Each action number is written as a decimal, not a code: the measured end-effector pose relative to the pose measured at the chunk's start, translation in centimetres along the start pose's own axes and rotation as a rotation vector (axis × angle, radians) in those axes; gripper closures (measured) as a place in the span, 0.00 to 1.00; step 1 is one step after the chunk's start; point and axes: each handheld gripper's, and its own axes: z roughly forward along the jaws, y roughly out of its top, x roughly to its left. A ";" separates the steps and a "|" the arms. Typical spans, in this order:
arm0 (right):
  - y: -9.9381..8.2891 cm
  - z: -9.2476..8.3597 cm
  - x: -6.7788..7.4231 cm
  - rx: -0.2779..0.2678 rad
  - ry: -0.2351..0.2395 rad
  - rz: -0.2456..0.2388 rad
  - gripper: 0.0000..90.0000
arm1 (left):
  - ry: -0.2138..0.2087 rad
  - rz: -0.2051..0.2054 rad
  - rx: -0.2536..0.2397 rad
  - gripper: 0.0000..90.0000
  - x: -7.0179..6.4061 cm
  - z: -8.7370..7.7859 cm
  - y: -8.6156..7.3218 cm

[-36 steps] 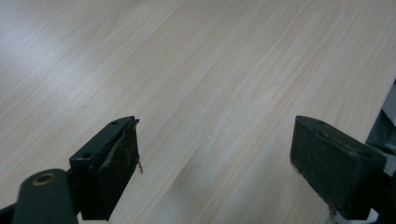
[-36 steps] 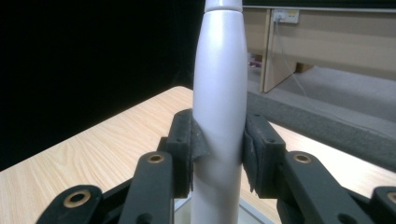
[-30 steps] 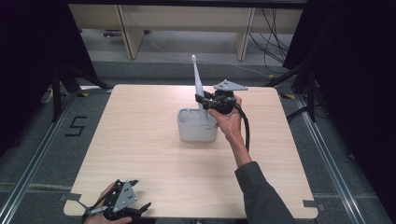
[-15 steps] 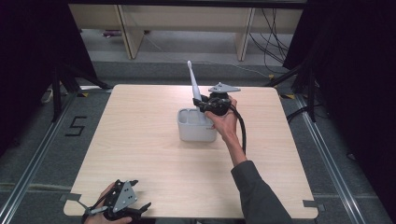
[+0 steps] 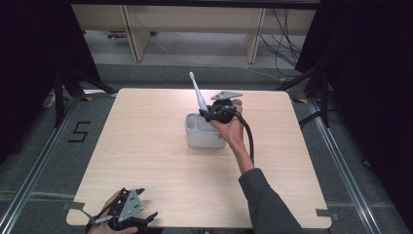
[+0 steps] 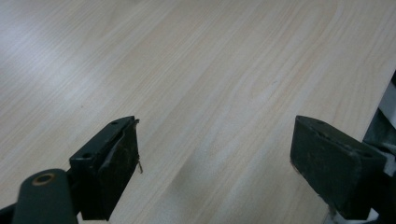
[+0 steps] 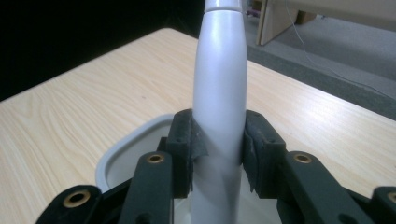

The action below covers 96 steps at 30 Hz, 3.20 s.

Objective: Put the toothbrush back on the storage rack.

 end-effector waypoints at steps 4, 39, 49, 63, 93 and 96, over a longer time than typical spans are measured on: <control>-0.1 0.2 -0.1 0.028 0.005 0.000 0.74 | 0.016 0.006 0.009 0.17 -0.1 0.1 0.0; 0.0 1.6 1.0 0.251 -0.042 -0.060 0.74 | 0.017 0.013 0.006 0.17 0.0 0.1 0.0; 0.0 2.2 1.2 0.308 -0.034 -0.069 0.74 | 0.009 0.005 -0.002 0.17 -0.1 0.1 0.0; 0.0 2.2 1.0 0.314 -0.024 -0.049 0.73 | 0.013 0.019 0.012 0.17 0.0 0.0 0.0; 0.8 -0.3 0.7 0.243 0.006 -0.080 0.68 | 0.000 0.015 0.014 0.17 0.0 0.0 0.0; 0.8 -0.6 0.6 0.238 -0.009 -0.050 0.68 | -0.001 0.015 0.015 0.17 0.0 0.0 0.0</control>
